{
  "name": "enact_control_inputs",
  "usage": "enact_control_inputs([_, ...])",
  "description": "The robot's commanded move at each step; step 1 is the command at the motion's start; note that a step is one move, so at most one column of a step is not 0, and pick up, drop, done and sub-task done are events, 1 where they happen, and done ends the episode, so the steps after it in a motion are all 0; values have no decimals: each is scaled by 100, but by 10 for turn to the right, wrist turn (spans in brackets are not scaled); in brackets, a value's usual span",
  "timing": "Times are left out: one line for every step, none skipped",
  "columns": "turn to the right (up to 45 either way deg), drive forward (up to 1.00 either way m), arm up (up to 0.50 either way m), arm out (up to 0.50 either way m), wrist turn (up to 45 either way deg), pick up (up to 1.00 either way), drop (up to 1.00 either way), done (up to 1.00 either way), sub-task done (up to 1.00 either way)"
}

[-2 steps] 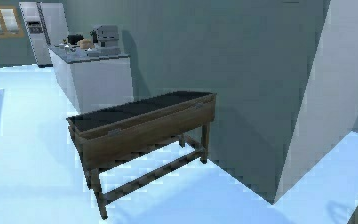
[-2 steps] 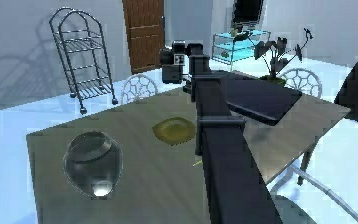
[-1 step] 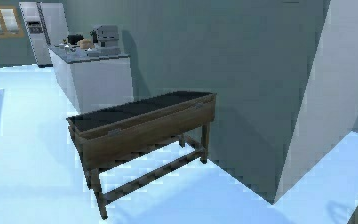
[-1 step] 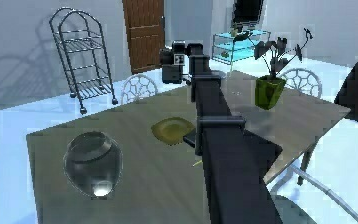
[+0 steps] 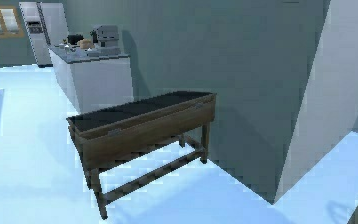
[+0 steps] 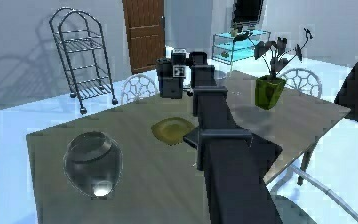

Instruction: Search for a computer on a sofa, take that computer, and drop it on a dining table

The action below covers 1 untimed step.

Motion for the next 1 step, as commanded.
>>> enact_control_inputs([0, 0, 0, 0, 0, 0, 0, 100, 0])
